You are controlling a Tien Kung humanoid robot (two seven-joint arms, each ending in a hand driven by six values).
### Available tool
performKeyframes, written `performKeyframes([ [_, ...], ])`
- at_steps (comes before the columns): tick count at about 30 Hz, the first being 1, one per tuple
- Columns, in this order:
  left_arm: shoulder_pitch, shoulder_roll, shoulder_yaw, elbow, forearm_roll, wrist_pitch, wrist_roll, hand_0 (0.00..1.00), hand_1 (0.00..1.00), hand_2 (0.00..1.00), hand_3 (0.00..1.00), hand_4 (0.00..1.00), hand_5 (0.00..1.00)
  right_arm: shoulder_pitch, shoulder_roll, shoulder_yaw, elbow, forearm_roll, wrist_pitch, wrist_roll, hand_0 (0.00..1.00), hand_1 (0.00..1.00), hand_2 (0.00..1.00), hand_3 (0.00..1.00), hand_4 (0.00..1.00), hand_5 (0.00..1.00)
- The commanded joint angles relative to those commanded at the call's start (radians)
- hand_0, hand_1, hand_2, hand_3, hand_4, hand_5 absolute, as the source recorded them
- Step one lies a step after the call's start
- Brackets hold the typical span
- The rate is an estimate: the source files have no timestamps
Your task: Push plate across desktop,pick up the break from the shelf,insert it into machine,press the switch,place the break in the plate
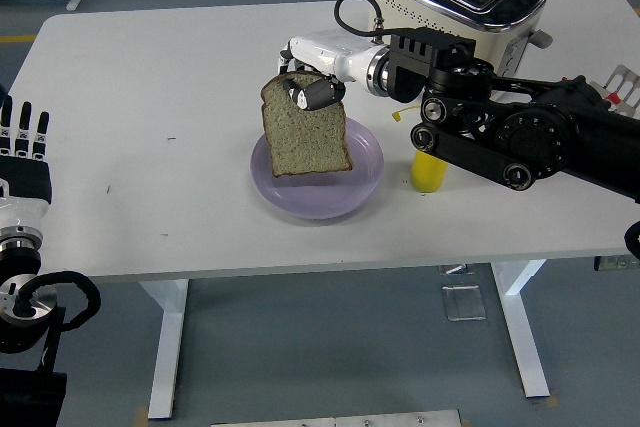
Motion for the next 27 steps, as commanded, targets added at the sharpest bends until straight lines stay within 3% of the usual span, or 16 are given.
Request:
performKeyframes([
  [17, -0.003, -0.001, -0.006, -0.003, 0.003, 0.002, 0.0, 0.855, 0.862, 0.863, 0.798, 0.572, 0.998, -0.016, -0.004, 0.027, -0.037, 0.055, 0.072, -0.005, 0.211, 0.335, 0.411, 0.46, 0.213, 0.214],
  [25, -0.003, -0.003, -0.003, -0.001, 0.003, 0.002, -0.001, 0.855, 0.863, 0.864, 0.798, 0.573, 0.998, -0.026, 0.011, 0.014, -0.046, 0.078, 0.065, -0.002, 0.215, 0.337, 0.413, 0.461, 0.217, 0.217],
  [27, -0.002, -0.003, -0.002, -0.001, 0.003, 0.002, -0.001, 0.856, 0.863, 0.864, 0.798, 0.572, 0.998, -0.029, 0.015, 0.009, -0.048, 0.082, 0.06, 0.0, 0.254, 0.364, 0.43, 0.474, 0.23, 0.206],
])
